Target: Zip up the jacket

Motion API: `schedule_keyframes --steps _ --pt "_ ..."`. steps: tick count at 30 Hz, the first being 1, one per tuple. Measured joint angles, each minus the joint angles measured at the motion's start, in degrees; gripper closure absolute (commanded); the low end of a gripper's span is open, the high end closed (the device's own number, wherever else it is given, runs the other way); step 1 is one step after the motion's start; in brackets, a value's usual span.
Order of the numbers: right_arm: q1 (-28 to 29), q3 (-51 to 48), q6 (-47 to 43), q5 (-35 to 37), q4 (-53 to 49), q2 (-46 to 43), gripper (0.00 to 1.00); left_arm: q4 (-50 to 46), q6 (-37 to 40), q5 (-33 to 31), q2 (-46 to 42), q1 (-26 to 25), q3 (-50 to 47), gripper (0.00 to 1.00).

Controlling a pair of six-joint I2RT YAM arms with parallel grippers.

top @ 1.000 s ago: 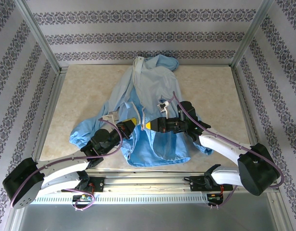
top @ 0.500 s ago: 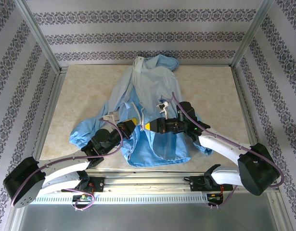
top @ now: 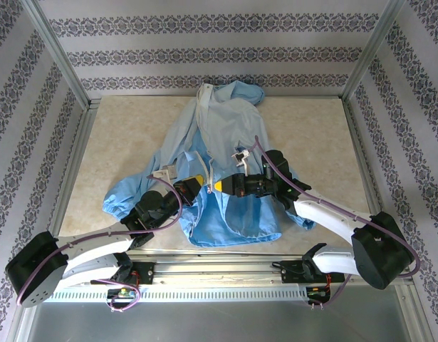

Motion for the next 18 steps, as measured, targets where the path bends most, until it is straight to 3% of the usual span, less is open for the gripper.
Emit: schedule_keyframes --steps 18 --pt "0.0 0.0 0.2 0.4 0.0 0.0 1.00 2.3 -0.7 0.9 0.3 0.0 -1.0 1.00"
